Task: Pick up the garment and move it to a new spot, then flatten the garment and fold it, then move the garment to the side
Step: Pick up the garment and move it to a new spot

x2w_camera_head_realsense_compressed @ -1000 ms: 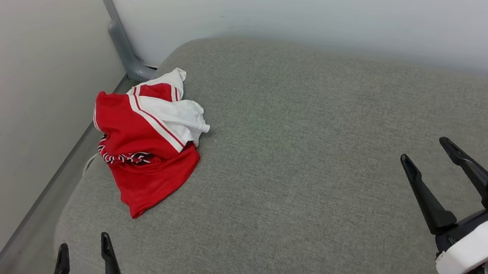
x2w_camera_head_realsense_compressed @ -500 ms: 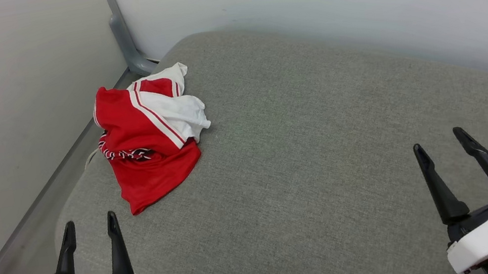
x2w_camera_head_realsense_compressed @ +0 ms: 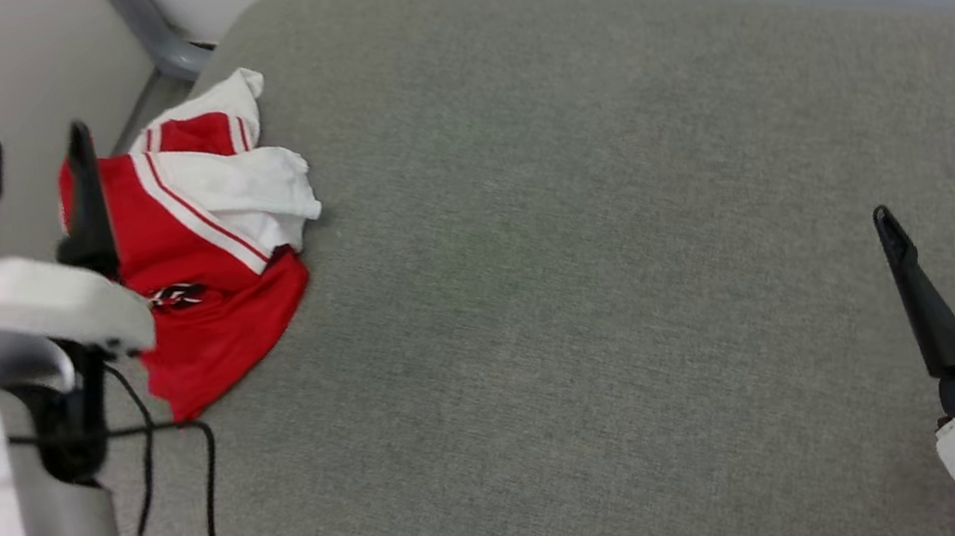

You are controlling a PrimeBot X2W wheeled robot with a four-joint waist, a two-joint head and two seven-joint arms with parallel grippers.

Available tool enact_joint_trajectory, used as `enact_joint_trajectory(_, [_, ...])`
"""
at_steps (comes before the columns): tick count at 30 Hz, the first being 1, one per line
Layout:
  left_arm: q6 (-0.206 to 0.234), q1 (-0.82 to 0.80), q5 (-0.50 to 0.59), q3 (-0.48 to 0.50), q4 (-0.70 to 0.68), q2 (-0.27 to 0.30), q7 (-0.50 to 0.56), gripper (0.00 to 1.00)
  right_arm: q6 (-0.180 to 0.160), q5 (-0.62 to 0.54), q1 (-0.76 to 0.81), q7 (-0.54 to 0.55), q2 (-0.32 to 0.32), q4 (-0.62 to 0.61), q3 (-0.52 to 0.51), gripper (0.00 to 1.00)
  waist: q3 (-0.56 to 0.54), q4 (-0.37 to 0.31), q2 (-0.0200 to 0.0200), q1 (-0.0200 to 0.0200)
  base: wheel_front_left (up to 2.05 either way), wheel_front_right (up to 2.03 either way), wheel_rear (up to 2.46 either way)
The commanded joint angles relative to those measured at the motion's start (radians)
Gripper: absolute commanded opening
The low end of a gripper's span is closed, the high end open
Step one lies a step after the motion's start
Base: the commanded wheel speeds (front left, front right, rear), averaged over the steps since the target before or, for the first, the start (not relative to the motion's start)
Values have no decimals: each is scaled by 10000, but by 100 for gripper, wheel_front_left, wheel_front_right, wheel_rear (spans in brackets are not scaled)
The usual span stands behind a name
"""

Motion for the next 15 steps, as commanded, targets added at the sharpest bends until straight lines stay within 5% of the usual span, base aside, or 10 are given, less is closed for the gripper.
enact_joint_trajectory(1, [-28, -578, -157, 44, 149, 204, 422, 100, -7, 74, -274, 34, -139, -100, -78, 100, 953, -776, 0, -1, 0, 0, 0])
enact_joint_trajectory(9, [-62, -3188, -1089, 67, 1725, 1631, 4269, 100, -7, 274, -1024, 127, -572, -521, -259, 100, 2508, -1619, 0, -1, 0, 0, 0])
enact_joint_trajectory(15, [363, -3766, -1540, 284, 2742, 2329, 7302, 100, -7, 395, -1495, 58, -772, -636, -289, 100, 3471, -2118, 0, -1, 0, 0, 0])
